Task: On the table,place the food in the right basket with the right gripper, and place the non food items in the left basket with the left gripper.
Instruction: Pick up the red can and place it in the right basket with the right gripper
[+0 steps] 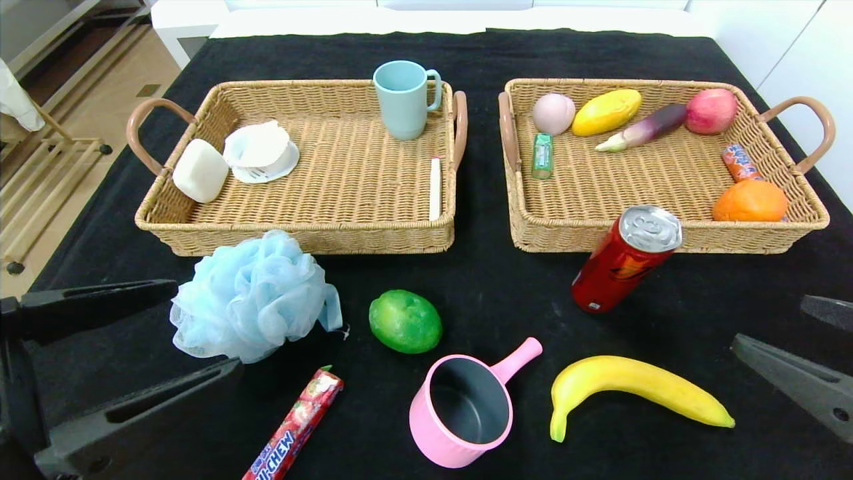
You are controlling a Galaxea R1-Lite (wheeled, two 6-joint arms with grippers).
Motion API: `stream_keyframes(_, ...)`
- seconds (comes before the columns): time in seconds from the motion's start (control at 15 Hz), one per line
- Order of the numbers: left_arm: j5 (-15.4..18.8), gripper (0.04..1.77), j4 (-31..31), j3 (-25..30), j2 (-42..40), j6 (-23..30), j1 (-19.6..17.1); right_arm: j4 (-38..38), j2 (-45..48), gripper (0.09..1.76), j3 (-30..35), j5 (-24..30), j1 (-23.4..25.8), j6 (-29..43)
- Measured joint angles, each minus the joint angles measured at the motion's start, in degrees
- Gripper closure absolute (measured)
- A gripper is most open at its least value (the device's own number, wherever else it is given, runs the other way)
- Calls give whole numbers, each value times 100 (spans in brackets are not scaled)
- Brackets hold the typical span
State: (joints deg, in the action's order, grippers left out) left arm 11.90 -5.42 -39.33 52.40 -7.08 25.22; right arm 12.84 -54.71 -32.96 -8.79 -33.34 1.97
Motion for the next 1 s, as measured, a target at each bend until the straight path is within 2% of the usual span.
stream_keyframes(0.67,-20,9,-52,27,407,11,0,188,-769,14,-27,-72,-285,-2)
stream_keyframes(0.87,-29,9,-52,24,413,11,0,330,-990,14,-55,-463,-406,20)
stream_keyframes(1.0,-29,9,-50,22,407,4,0,557,-1157,14,-88,-499,-467,50)
